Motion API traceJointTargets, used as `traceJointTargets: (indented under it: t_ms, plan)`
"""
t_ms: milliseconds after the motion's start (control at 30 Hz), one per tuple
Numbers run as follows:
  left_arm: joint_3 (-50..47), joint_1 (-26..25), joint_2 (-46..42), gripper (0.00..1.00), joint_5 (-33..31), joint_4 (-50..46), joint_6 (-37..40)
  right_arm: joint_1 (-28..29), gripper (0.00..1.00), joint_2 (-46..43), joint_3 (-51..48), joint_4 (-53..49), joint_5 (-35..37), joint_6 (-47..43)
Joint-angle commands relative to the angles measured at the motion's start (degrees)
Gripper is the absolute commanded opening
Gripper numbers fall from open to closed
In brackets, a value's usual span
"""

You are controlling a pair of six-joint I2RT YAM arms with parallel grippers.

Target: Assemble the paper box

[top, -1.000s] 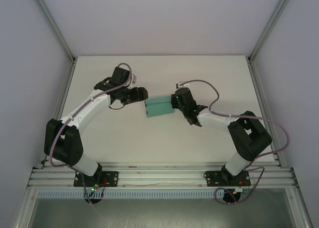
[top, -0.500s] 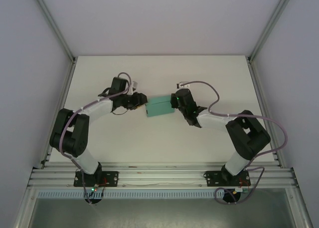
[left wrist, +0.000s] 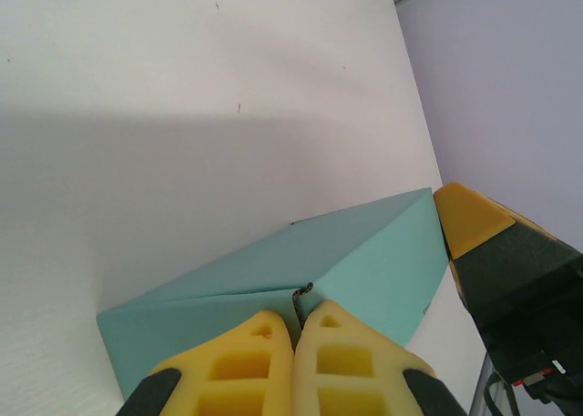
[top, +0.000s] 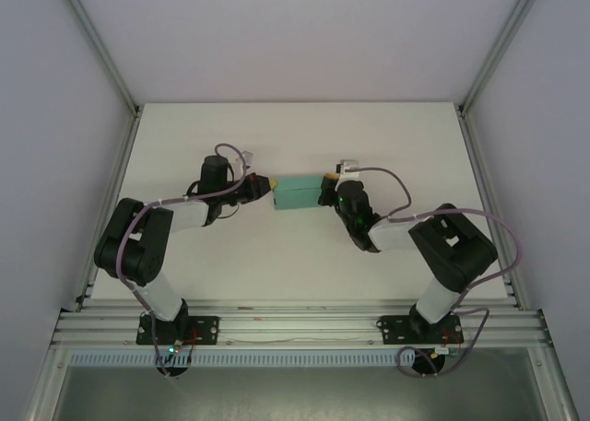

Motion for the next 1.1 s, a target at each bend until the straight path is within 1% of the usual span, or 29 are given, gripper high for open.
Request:
traceJointTargets:
  t_ms: [0,33,133,200,233,267,300,333,367,467,567,667,700,733,767,833,867,900,1000,1067]
  plan:
    - [-1.52,-3.46,4.48,0.00,-5.63,-18.69,5.31,1.35,0.09,4.43,-0.26,-32.31,-9.60,-1.62]
    - [-0.28,-3.48,4.11,0.00,-5.67,-19.71,5.17,1.32,0.13,3.89,2.02,-35.64,-9.71,-1.16]
    - [4.31,-3.50,4.00,0.00,-6.00,-24.24,5.56,0.97,0.17,1.95,8.92,-44.74,-10.20,1.02]
    - [8.01,-3.42,4.02,0.00,-7.10,-29.11,6.74,0.46,0.26,0.63,13.38,-50.34,-10.97,2.70]
    - [9.33,-3.48,3.88,0.06,-7.39,-30.73,7.21,0.27,0.30,0.12,15.62,-53.09,-10.78,3.35]
    - [10.57,-3.49,3.46,0.21,-7.91,-32.31,7.72,0.10,0.34,-0.41,17.48,-55.38,-10.86,3.48]
    - [11.35,-3.44,2.94,0.26,-8.20,-33.22,8.11,-0.03,0.37,-0.74,19.09,-57.10,-10.38,4.11]
    - [12.08,-3.46,2.34,0.27,-8.30,-33.83,8.55,-0.24,0.38,-1.01,20.72,-58.55,-9.91,4.80]
    - [12.91,-3.46,1.75,0.30,-8.87,-35.08,8.90,-0.38,0.39,-1.18,22.07,-59.80,-10.13,4.86]
    - [14.69,-3.42,0.72,0.47,-9.41,-36.66,9.91,-0.82,0.44,-1.44,25.29,-61.85,-9.31,5.35]
    - [16.26,-3.50,0.14,0.60,-9.98,-37.62,10.32,-1.58,0.47,-1.81,27.64,-62.46,-8.87,5.78]
    - [18.41,-3.45,0.03,0.68,-11.20,-38.89,10.96,-3.07,0.50,-2.20,29.82,-62.81,-9.67,5.77]
    - [19.13,-3.34,0.05,0.73,-11.42,-39.16,11.29,-3.69,0.51,-2.50,30.57,-62.92,-10.72,5.66]
    - [19.81,-3.28,0.00,0.84,-11.73,-39.28,11.40,-4.24,0.52,-2.85,30.99,-62.71,-11.38,5.44]
    - [20.51,-3.11,-0.17,0.91,-11.80,-39.29,11.52,-4.78,0.54,-3.24,31.41,-62.29,-12.02,5.20]
    - [21.84,-2.86,-0.21,1.00,-12.23,-39.37,11.76,-5.40,0.56,-3.99,32.01,-61.30,-13.60,3.33]
    - [22.42,-2.74,-0.19,1.00,-12.16,-39.27,11.98,-5.53,0.60,-4.38,32.34,-60.92,-14.08,2.00]
    - [23.00,-2.57,-0.06,1.00,-12.18,-39.49,12.09,-5.61,0.61,-4.58,32.86,-60.85,-14.91,0.23]
    - [24.23,-2.35,0.68,1.00,-11.25,-39.42,12.02,-5.90,0.64,-4.70,34.59,-62.17,-16.78,-4.54]
    - [24.89,-2.30,1.32,1.00,-10.33,-40.35,12.24,-6.14,0.64,-4.24,35.80,-63.59,-16.81,-5.60]
